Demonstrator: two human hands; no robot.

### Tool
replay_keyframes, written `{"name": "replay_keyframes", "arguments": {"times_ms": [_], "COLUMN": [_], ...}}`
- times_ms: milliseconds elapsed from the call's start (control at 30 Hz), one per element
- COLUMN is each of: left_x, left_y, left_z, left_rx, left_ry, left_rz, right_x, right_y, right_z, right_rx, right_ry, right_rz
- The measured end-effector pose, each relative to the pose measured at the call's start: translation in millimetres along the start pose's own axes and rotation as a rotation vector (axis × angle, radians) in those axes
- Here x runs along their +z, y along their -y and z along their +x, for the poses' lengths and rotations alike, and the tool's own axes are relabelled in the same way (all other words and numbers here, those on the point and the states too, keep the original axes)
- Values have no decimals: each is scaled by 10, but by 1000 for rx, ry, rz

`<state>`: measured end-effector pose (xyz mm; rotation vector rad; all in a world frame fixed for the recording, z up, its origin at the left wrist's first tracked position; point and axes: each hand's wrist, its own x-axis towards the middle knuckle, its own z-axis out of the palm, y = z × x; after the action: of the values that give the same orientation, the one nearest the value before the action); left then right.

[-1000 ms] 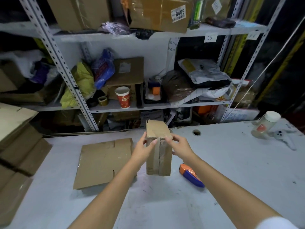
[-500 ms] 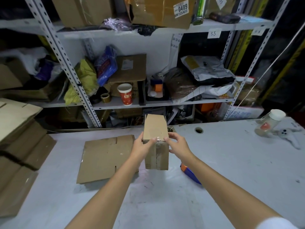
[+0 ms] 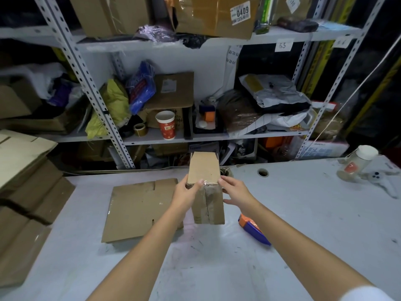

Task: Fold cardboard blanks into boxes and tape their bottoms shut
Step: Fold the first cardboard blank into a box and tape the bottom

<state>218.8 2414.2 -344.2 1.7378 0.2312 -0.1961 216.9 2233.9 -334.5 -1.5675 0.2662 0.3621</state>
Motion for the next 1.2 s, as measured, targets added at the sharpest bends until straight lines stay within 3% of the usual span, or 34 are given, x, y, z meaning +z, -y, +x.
{"name": "replay_keyframes", "arguments": {"times_ms": [133,300,433,667,833,933,1000,1067,1200], "left_x": [54,17,-37,31,-40,-119,-155,-167,-75], "left_y": [-25,-119,-98,-107,-93,-77,-74,-105,-161], "left_z": [-3,18,67,133,99,139,162,175,175], "left_rx": [57,-89,-104,49,86,62,53,28,34], "left_ry": [33,83,103,-46,95,81,95,103,183], "left_rz": [2,-143,-136,108,166,209,240,279,346], "right_x": [62,-85,-141,74,0,-33,-48,-73,2], "right_y": [15,71,79,4,25,92,109,110,90], "right_z": [6,27,19,-37,-29,-58,-51,-35,-25], "right_rx": [-53,-12,15,-69,-28,21,-14,-150,-453], "right_ry": [-74,-97,-83,-82,-75,20,5,-65,92], "right_rz": [-36,5,9,-22,-69,-69,-207,-506,-1160]}}
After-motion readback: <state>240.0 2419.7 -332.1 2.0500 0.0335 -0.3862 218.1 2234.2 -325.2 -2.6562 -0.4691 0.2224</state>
